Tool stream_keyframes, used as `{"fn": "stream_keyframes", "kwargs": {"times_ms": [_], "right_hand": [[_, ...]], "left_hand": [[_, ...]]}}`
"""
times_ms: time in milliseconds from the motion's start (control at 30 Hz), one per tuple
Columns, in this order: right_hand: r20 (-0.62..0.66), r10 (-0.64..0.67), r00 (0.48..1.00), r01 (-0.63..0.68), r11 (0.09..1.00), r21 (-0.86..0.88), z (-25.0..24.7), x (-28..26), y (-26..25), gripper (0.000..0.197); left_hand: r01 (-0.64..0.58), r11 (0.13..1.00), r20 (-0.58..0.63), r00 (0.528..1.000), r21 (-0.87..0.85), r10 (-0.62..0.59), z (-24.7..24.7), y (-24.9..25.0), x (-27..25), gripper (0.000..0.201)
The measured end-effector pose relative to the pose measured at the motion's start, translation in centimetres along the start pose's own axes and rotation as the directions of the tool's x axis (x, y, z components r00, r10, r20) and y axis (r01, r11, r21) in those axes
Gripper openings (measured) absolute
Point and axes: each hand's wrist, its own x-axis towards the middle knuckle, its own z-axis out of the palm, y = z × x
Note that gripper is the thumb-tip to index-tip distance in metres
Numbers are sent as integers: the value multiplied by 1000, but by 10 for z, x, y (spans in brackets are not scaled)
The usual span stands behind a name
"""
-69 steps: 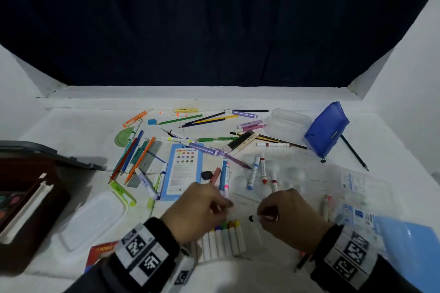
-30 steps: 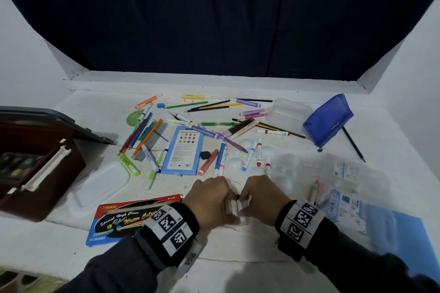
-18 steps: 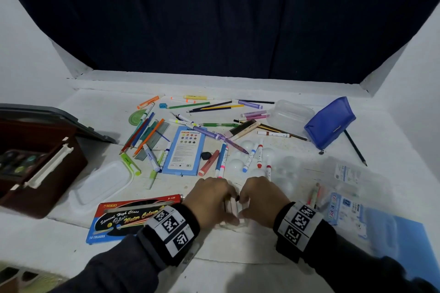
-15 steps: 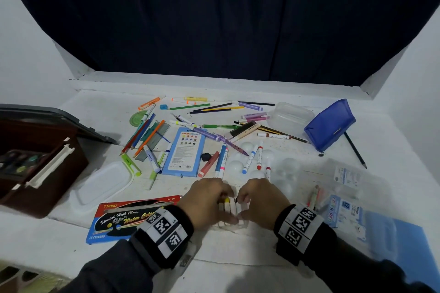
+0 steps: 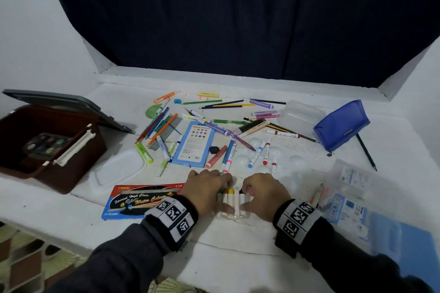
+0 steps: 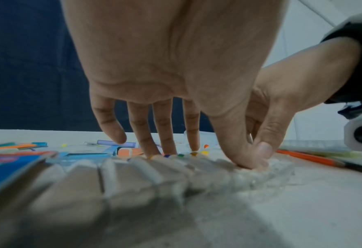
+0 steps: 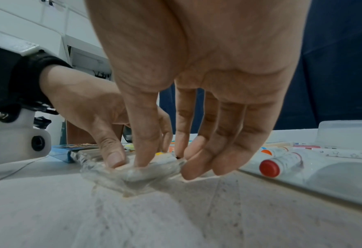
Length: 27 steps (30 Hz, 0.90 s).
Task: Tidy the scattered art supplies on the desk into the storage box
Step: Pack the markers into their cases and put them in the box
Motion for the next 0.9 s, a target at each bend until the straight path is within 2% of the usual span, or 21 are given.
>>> {"fn": "stream_keyframes", "kwargs": {"times_ms": [133, 233, 333, 400, 467, 600, 767, 900], "right_hand": [[-27, -8, 1000, 8, 1000, 10, -1, -5, 0, 40], [-97, -67, 993, 72, 996, 46, 0, -11, -5, 43], [-76, -188, 979, 189, 982, 18, -2, -13, -16, 53], [0, -237, 971, 237, 971, -40, 0, -9, -26, 63], [82, -244, 966, 251, 963, -96, 3, -4, -40, 69], [177, -210, 962, 232, 966, -111, 15, 5, -67, 77], [183, -197, 963, 221, 968, -119, 23, 13, -84, 71], [148, -198, 969, 211, 975, -76, 32, 18, -98, 73]], "left_hand": [[5, 999, 24, 1000, -46, -4, -2, -3, -4, 65], [24, 988, -46, 998, -155, -31, -4, -17, -17, 67], [47, 974, -124, 989, -223, -76, -6, -48, -40, 74], [76, 981, -104, 990, -177, -96, -7, -76, -58, 87], [93, 989, -27, 995, -118, -97, -5, -102, -75, 97], [64, 998, 19, 998, -29, -64, -1, -145, -87, 97], [-49, 998, 47, 998, 28, 48, -6, -164, -80, 93], [-107, 991, 46, 993, 77, 104, -5, -167, -72, 94]]}}
